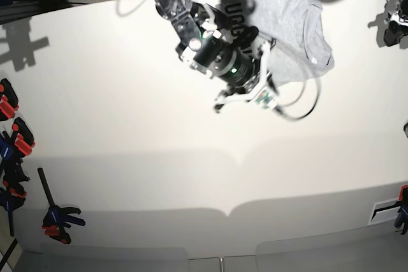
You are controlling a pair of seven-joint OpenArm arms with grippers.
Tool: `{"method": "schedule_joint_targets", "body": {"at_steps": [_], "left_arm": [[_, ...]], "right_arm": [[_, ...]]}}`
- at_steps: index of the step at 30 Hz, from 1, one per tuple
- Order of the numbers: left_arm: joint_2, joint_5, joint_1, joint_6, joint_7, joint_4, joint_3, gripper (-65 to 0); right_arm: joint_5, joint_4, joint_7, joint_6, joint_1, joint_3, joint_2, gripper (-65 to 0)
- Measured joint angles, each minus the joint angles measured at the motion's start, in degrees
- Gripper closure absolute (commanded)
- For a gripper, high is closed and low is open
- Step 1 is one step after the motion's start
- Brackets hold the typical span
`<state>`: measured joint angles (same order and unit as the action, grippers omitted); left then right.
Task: Fold the T-shirt properly
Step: 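Press the folded grey shirt flat with the right gripper, then grasp the folded shirt bundle with the right gripper and lift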
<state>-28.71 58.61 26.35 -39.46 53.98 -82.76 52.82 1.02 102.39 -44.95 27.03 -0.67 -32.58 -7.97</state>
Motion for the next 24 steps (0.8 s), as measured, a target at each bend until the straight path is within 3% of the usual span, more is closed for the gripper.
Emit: {"method": "schedule_joint_targets", "body": {"at_steps": [2, 4, 11, 19, 24], "left_arm": [[-0.1, 0.0, -0.1, 0.0, 0.0, 0.0, 0.0, 0.0], [-0.1, 0.0, 0.0, 0.0, 0.0, 0.0, 0.0, 0.0], [-0.1, 0.0, 0.0, 0.0, 0.0, 0.0, 0.0, 0.0], [-0.1, 0.0, 0.0, 0.0, 0.0, 0.0, 0.0, 0.0], [-0.1, 0.0, 0.0, 0.0, 0.0, 0.0, 0.0, 0.0]], "right_arm": [[2.8, 0.0, -3.5, 4.0, 0.5, -1.1, -0.3, 0.0], [3.7, -0.7, -5.3, 5.4, 0.7, -2.3, -0.5, 0.0], [1.7, -10.7, -11.6, 5.6, 1.5, -4.9, -0.2, 0.0], [1.6, -15.9, -12.2, 5.5, 3.1, -9.0, -0.2, 0.0], [2.1, -20.1, -11.6, 4.5, 3.1, -5.5, -0.7, 0.0]]}}
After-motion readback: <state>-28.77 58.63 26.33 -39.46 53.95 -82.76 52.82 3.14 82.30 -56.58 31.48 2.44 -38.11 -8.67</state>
